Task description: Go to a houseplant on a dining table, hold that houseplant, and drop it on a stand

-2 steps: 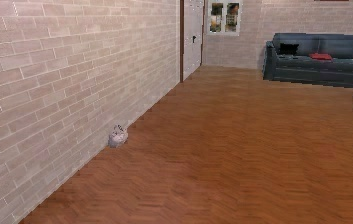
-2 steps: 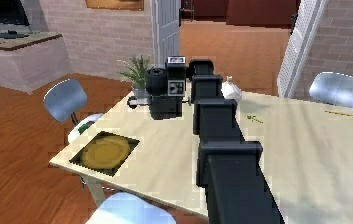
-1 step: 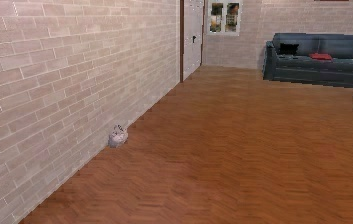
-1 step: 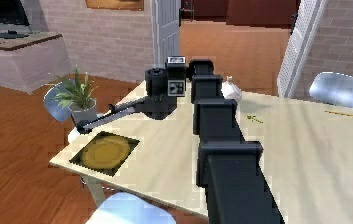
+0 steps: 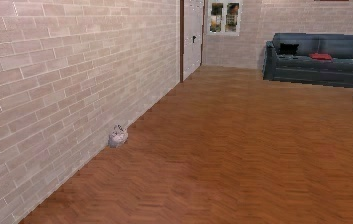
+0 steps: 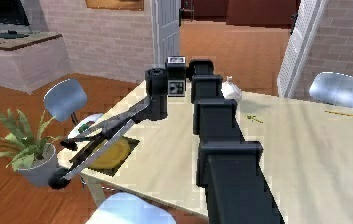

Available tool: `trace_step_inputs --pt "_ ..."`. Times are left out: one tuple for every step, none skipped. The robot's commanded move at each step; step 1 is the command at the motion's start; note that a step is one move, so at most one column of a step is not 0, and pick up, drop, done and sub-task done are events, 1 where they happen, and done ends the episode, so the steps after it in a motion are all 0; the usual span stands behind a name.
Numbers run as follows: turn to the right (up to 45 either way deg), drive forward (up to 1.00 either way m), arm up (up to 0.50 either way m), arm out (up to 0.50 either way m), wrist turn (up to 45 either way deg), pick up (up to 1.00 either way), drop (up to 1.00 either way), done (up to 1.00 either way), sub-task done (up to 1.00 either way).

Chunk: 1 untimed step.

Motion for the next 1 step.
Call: trace_step_inputs --pt "0.0 0.0 0.0 0.0 -24.0 0.0 0.0 0.0 0.0"
